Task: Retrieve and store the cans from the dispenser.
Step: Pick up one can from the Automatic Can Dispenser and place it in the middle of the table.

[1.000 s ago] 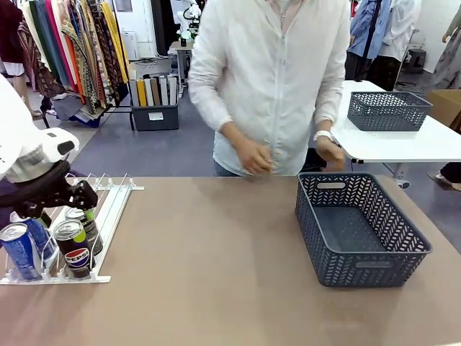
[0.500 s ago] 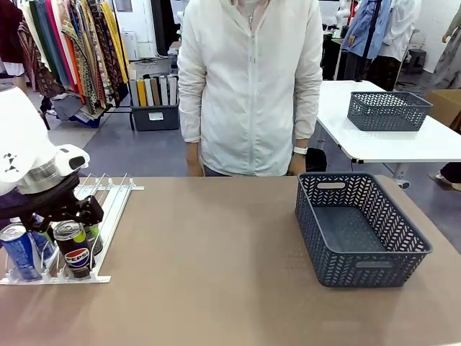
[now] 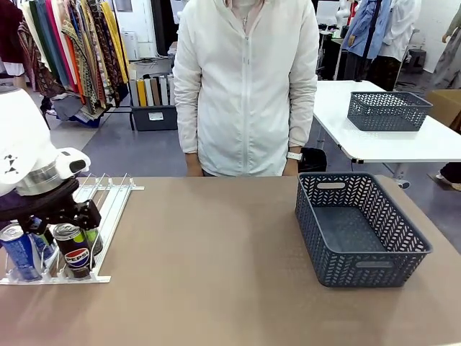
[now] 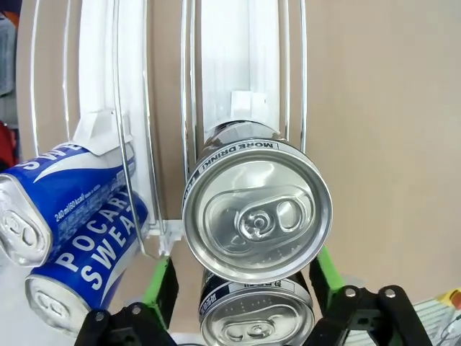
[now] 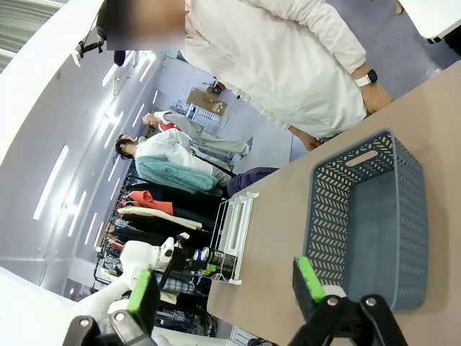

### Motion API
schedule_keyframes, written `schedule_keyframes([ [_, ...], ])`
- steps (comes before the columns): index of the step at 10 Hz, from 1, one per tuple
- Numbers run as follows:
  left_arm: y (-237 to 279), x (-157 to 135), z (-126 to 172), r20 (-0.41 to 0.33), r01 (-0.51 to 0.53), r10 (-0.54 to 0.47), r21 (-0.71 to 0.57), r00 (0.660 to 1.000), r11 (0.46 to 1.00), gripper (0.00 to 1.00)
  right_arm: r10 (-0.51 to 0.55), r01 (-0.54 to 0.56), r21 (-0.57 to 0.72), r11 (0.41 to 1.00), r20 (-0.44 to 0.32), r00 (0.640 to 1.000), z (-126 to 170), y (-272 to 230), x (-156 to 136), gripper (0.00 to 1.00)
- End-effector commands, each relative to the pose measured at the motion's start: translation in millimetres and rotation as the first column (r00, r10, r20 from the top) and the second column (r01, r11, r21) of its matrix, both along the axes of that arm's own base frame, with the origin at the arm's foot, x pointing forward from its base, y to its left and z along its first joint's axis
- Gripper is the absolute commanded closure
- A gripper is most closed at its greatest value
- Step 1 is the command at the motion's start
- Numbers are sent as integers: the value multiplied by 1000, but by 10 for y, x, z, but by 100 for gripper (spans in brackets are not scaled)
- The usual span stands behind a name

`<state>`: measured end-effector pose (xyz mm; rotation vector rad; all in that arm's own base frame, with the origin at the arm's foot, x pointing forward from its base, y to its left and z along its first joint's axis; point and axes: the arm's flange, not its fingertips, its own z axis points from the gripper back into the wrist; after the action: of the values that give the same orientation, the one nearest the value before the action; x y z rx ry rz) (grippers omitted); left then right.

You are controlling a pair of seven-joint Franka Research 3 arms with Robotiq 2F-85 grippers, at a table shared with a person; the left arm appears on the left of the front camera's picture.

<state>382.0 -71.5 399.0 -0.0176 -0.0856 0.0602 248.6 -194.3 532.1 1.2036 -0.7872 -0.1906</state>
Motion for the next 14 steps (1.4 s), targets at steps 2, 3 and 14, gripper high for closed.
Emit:
schedule_keyframes([
  [2, 5, -232, -85, -1, -7, 7, 20, 1000, 1000, 100, -4, 3, 11, 1000, 27, 1000, 32, 5, 36, 0],
  [3, -2, -235, -77, 0, -7, 7, 21, 1000, 1000, 100, -4, 3, 11, 1000, 27, 1000, 32, 5, 36, 0],
  [14, 148, -526, 1339, 93, 51, -53, 17, 994, 999, 100, -4, 3, 11, 1000, 27, 1000, 32, 5, 36, 0],
])
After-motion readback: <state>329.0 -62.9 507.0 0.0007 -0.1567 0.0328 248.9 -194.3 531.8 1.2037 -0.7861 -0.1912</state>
